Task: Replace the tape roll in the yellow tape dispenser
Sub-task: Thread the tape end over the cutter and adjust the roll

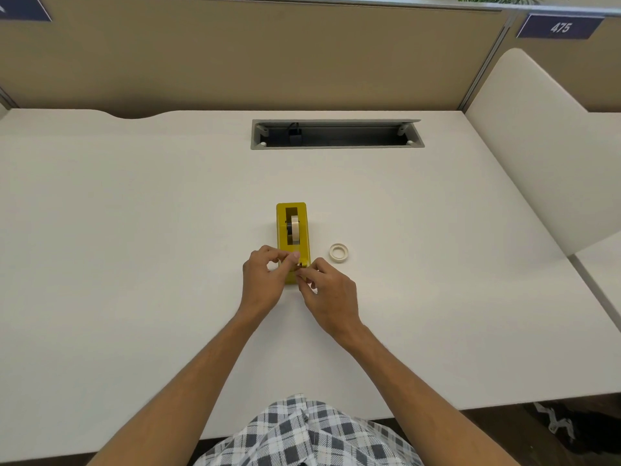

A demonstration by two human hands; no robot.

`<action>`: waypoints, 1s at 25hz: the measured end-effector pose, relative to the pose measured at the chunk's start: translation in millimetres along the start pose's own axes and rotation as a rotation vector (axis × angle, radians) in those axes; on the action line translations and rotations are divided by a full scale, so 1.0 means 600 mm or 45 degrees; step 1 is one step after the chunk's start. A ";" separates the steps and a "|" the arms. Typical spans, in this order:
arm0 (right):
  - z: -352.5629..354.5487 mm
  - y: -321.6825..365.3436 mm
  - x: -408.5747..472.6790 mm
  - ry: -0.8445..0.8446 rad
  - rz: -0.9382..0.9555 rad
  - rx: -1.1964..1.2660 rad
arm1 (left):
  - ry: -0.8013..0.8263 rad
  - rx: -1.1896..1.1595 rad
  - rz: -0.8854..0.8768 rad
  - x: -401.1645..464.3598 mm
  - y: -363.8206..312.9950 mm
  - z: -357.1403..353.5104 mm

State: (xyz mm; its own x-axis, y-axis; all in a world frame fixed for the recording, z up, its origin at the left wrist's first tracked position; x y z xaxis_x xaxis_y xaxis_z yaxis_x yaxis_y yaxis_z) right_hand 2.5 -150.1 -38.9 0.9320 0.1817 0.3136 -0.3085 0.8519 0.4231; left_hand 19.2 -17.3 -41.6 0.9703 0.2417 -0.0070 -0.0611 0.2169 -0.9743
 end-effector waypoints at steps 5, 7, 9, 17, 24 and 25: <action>0.000 0.000 0.002 0.023 -0.003 0.013 | -0.048 -0.098 0.106 0.007 0.000 -0.003; -0.001 0.001 0.001 0.036 -0.005 0.017 | -0.071 -0.121 0.165 0.007 -0.003 -0.004; 0.000 0.001 0.001 0.037 -0.002 0.016 | -0.091 -0.130 0.215 0.008 -0.003 -0.006; 0.008 0.014 -0.006 0.000 0.030 0.044 | -0.077 -0.198 0.332 0.014 -0.004 -0.009; 0.016 0.020 -0.011 0.008 0.031 0.059 | -0.061 -0.199 0.333 0.012 -0.002 -0.007; 0.017 0.021 -0.011 0.010 0.030 0.059 | -0.055 -0.214 0.343 0.012 -0.003 -0.007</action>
State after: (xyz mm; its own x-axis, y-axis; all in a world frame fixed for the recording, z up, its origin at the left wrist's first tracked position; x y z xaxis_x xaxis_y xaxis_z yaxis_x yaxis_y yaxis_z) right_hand -9.6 -145.7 -27.4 0.9257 0.2054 0.3175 -0.3387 0.8239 0.4544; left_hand 27.2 -19.7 -40.8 0.9136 0.3096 -0.2636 -0.2713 -0.0188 -0.9623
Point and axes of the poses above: each hand's wrist, its own x-axis towards the middle knuckle, its own z-axis out of the back of the hand, y = z × x, the point moved 2 cm from there along x, towards the middle knuckle, and after that the axes turned 9 degrees about -x, right-handed, at the moved point
